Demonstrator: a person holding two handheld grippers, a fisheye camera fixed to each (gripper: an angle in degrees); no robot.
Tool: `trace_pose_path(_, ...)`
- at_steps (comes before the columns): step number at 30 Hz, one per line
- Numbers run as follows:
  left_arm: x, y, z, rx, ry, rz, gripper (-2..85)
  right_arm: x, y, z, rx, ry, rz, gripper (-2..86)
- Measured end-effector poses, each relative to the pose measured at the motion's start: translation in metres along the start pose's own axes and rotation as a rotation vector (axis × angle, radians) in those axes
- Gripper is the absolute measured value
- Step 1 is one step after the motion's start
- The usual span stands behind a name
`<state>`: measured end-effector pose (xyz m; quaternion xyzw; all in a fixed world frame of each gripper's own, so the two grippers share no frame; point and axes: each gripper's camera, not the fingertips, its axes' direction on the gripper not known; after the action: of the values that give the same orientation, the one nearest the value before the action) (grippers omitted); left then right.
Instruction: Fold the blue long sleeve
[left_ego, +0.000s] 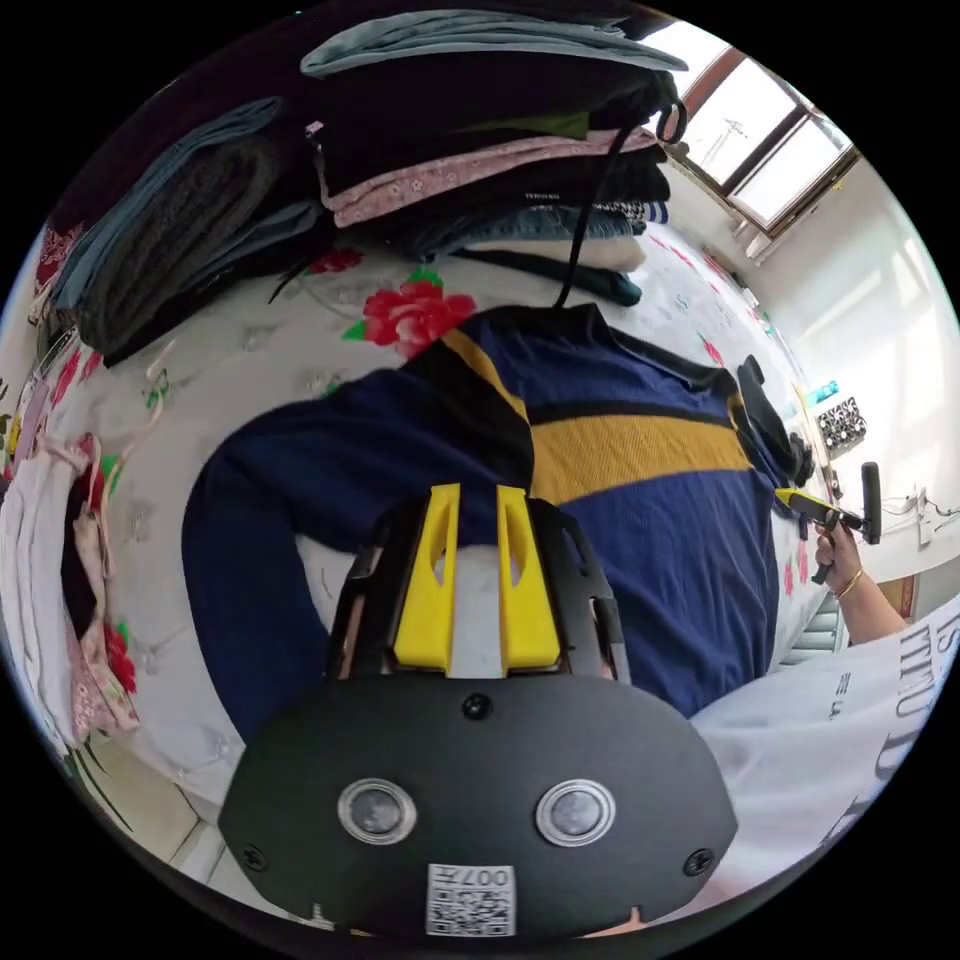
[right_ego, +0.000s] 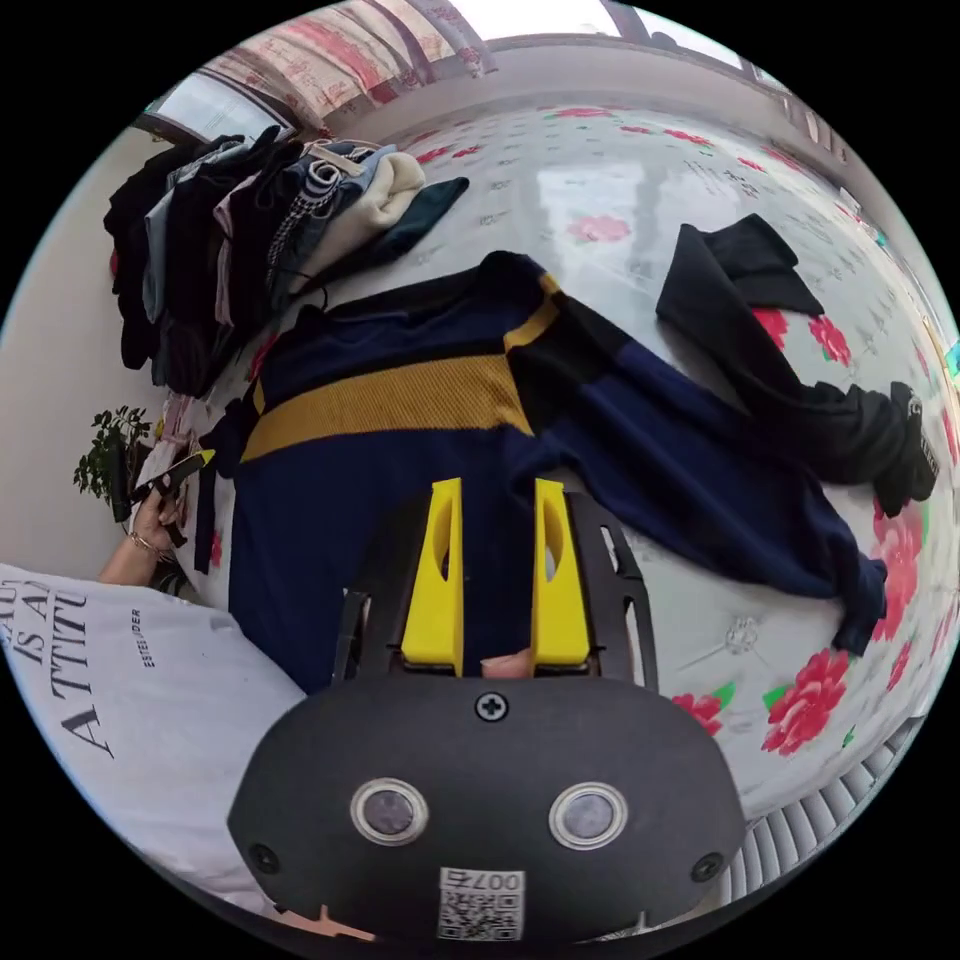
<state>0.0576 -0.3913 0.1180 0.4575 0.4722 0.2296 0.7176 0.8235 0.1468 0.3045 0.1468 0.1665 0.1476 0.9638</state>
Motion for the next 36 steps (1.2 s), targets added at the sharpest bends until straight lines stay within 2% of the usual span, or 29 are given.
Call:
trace_pose_path(5, 0.017, 0.132, -0.023, -0.12, 0.087, -0.018, 8.3, -0.015, 0.141, -0.01, -0.147, 0.036, 0.012, 9.4)
trace_pose_path(9, 0.042, 0.213, -0.032, -0.203, 0.081, 0.03, 9.8, -0.018, 0.213, -0.012, -0.202, 0.035, 0.042, 10.2)
trace_pose_path(13, 0.073, 0.251, -0.012, -0.288, 0.075, 0.049, 10.8, -0.028, 0.263, 0.004, -0.249, -0.004, 0.047, 10.2)
trace_pose_path(14, 0.089, 0.258, -0.014, -0.253, 0.007, 0.083, 10.7, -0.035, 0.271, 0.005, -0.212, 0.028, 0.034, 9.6)
trace_pose_path(15, 0.104, 0.26, -0.01, -0.269, -0.089, 0.142, 9.2, -0.04, 0.274, 0.006, -0.201, 0.049, 0.025, 9.2)
trace_pose_path(18, 0.136, 0.266, -0.004, -0.292, -0.127, 0.323, 2.2, -0.061, 0.276, 0.015, -0.246, 0.175, -0.041, 5.4)
trace_pose_path(20, 0.146, 0.27, -0.004, -0.308, -0.157, 0.376, 0.2, -0.073, 0.276, 0.018, -0.305, 0.182, -0.134, 1.8)
trace_pose_path(23, 0.144, 0.28, -0.021, -0.316, -0.201, 0.401, -0.7, -0.079, 0.287, -0.006, -0.254, 0.186, -0.167, 0.4)
trace_pose_path(27, 0.113, 0.321, -0.041, -0.339, -0.214, 0.327, -0.8, -0.07, 0.324, -0.023, -0.217, 0.187, -0.121, 0.0)
trace_pose_path(32, 0.079, 0.367, -0.04, -0.397, -0.102, 0.162, -0.3, -0.056, 0.387, 0.009, -0.335, 0.097, 0.026, 0.6)
trace_pose_path(36, 0.055, 0.369, -0.073, -0.325, -0.101, 0.01, 2.0, -0.064, 0.39, -0.021, -0.218, 0.15, 0.068, 2.1)
